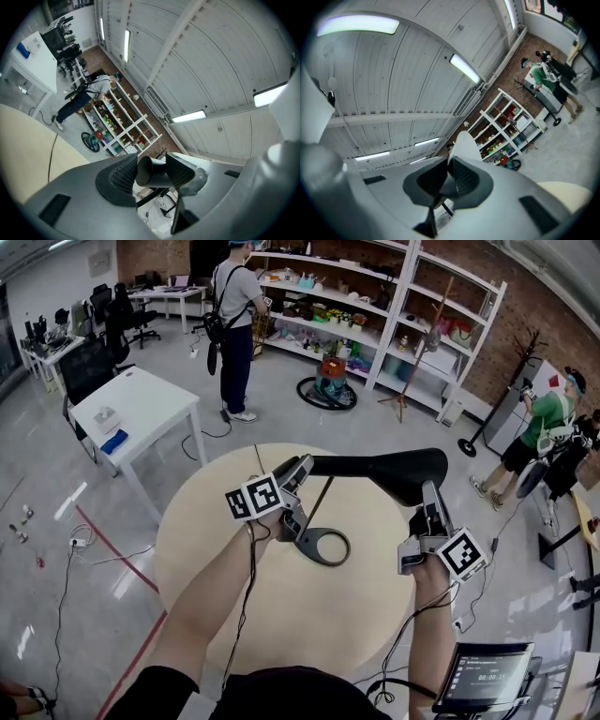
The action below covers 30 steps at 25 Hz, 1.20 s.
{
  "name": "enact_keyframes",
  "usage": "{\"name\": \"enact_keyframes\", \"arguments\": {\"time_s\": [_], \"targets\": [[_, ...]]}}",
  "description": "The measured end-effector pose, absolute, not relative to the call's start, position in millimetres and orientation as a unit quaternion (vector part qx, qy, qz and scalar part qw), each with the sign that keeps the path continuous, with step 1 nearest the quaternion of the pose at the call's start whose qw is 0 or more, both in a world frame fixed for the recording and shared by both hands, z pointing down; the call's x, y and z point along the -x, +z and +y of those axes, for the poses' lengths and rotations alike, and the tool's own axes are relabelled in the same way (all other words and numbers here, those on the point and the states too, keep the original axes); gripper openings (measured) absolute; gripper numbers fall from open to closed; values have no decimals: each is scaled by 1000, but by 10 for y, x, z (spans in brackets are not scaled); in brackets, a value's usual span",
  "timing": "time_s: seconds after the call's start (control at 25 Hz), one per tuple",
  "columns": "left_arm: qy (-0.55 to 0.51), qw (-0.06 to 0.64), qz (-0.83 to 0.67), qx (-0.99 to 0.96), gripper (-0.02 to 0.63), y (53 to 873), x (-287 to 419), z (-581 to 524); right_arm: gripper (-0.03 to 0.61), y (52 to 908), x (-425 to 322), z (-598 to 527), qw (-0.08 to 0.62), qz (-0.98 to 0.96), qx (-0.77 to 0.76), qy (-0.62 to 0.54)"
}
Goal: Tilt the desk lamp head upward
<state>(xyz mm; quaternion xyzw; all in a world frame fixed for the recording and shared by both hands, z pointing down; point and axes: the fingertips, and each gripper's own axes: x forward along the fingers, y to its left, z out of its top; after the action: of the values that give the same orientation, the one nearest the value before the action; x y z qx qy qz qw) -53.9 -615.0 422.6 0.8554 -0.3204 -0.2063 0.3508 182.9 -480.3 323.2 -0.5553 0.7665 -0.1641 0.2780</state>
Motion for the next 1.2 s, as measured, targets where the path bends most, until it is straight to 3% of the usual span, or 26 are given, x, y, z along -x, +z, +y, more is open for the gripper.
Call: {"name": "enact_keyframes", "arguments": {"time_s": [1.2], "targets": [[-205,358,-331,-849,192,4307,514,-6106,28,2952,-1718,-4841,251,782,552,-143]]}}
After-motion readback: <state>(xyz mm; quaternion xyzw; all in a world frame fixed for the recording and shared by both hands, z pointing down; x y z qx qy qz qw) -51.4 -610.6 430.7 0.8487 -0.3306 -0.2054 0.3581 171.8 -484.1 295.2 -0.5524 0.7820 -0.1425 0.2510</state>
